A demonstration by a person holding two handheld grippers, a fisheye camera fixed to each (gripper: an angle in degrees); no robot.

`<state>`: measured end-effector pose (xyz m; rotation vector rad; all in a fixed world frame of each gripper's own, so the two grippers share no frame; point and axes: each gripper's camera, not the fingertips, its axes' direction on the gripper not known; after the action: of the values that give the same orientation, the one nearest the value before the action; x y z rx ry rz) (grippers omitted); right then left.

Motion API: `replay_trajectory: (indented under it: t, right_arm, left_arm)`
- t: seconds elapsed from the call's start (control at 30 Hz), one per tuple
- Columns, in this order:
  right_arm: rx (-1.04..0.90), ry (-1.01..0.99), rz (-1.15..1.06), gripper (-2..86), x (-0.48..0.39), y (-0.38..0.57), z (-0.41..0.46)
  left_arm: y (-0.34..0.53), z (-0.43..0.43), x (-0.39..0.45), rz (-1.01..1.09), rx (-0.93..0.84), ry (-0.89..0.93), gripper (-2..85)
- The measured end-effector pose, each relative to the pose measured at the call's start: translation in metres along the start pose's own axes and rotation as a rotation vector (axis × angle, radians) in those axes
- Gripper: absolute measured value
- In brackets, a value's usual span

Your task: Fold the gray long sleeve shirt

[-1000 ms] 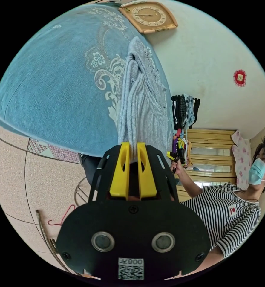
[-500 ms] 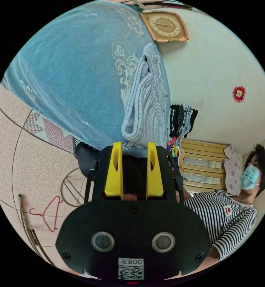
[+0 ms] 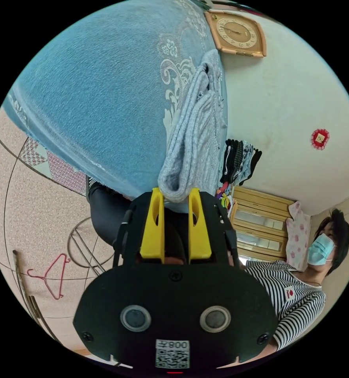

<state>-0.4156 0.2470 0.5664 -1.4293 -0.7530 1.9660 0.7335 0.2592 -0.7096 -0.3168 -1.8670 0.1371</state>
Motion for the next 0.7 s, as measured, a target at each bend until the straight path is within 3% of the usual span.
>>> replay_trajectory:
  t: [0.7]
  right_arm:
    - [-0.109,-0.098,-0.076,2.4,-0.025,0.002,-0.031]
  left_arm:
    - [0.055,-0.051,0.054,0.140,0.066,0.122,5.9]
